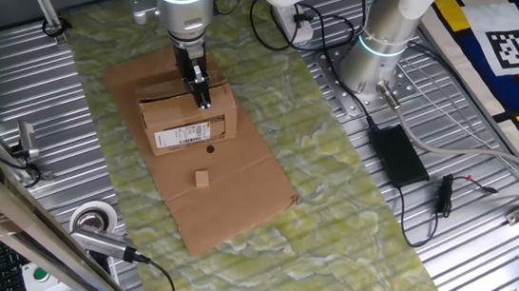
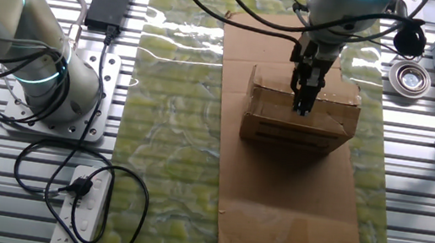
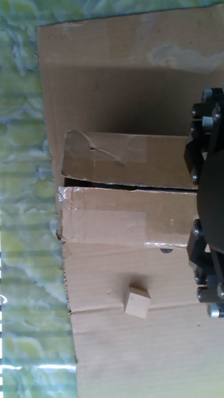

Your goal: Open a box

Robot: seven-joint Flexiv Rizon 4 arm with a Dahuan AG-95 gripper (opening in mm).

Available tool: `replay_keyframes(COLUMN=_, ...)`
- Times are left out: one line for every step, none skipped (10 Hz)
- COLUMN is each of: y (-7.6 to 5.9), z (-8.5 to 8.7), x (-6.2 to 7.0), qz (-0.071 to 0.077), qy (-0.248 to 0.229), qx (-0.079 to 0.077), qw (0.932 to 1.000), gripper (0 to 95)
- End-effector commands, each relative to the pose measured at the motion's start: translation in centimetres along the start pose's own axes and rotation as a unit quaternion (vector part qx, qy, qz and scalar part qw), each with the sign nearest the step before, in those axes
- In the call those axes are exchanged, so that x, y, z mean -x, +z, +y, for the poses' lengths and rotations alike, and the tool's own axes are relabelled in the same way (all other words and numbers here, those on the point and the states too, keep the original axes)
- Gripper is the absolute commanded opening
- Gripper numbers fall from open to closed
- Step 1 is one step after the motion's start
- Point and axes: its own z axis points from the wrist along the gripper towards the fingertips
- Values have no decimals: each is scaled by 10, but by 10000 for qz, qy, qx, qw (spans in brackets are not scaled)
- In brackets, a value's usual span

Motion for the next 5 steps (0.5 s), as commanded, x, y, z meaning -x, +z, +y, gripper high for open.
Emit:
replay_keyframes(y=0, z=0, x=0, qz=-257, qy=-1463, qx=702, qw=9864, gripper=0)
replay_keyframes(y=0, z=0, x=0, qz=-231, qy=-1500, qx=639, qw=9863, gripper=0)
replay_keyframes(y=0, z=0, x=0, qz=-224, qy=-1504, qx=639, qw=9863, gripper=0)
replay_keyframes(y=0, z=0, x=0, qz=-220, qy=-1507, qx=639, qw=9863, gripper=0)
replay_keyframes(y=0, z=0, x=0, qz=-217, qy=-1510, qx=634, qw=9863, gripper=0)
